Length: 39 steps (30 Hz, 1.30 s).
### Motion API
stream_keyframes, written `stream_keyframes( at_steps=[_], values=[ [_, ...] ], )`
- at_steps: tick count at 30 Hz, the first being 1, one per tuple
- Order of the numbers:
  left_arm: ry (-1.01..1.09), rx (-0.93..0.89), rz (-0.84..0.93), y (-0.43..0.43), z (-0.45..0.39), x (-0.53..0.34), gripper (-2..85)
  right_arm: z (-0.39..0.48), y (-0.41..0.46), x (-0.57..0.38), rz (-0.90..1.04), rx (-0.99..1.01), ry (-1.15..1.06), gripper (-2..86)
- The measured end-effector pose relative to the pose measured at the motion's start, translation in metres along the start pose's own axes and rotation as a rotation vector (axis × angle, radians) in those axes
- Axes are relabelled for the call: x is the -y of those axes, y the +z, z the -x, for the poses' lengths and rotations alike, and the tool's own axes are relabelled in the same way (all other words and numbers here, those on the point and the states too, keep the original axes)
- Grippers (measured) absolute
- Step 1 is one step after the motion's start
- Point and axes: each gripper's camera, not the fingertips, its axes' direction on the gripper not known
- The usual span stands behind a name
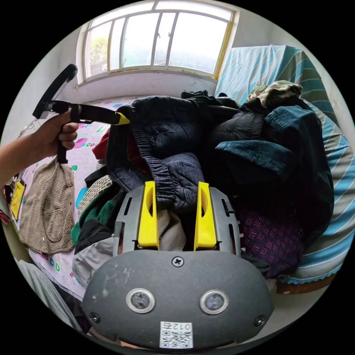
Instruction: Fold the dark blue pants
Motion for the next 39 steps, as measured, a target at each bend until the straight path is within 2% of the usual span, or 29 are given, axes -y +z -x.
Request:
stream_keyframes(
  at_steps=[2, 4, 6, 8, 14, 18, 22, 26, 30, 33, 39],
  values=[
    [0.067, -0.035, 0.031, 0.017, -0.004, 0.014, 9.2, 0.0, -0.002, 0.021, 0.007, 0.033, 0.027, 13.3],
    [0.051, -0.063, 0.034, 0.023, -0.003, 0.019, 7.0, 0.0, -0.023, 0.047, -0.047, 0.068, 0.069, 8.8],
    [0.014, -0.168, 0.007, 0.019, 0.001, 0.02, 4.9, -0.004, -0.05, 0.066, -0.111, 0.109, 0.117, 7.1],
    [-0.086, -0.356, -0.084, 0.004, 0.013, 0.015, 3.0, -0.009, -0.075, 0.084, -0.153, 0.171, 0.165, 5.9],
    [-0.256, -0.688, -0.19, -0.027, 0.027, 0.007, 1.1, -0.049, -0.132, 0.112, -0.345, 0.614, 0.412, 2.7],
    [-0.157, -0.675, -0.186, -0.046, 0.005, 0.012, 1.0, -0.05, -0.166, 0.117, -0.45, 0.76, 0.508, 1.5],
    [-0.09, -0.665, -0.189, -0.062, -0.017, 0.002, 0.8, -0.023, -0.206, 0.112, -0.506, 0.757, 0.498, 0.8],
    [-0.113, -0.7, -0.221, -0.071, -0.008, -0.041, 0.7, 0.012, -0.22, 0.073, -0.552, 0.781, 0.524, 0.7],
    [-0.218, -0.788, -0.273, -0.075, 0.018, -0.089, 0.9, 0.03, -0.205, 0.004, -0.694, 0.946, 0.695, 0.6],
    [-0.241, -0.837, -0.31, -0.086, 0.02, -0.109, 1.0, 0.056, -0.22, -0.001, -0.744, 0.958, 0.666, 0.5],
    [-0.119, -0.826, -0.384, -0.139, -0.016, -0.123, 1.2, 0.107, -0.256, -0.028, -0.857, 0.995, 0.619, 0.2]
  ],
)
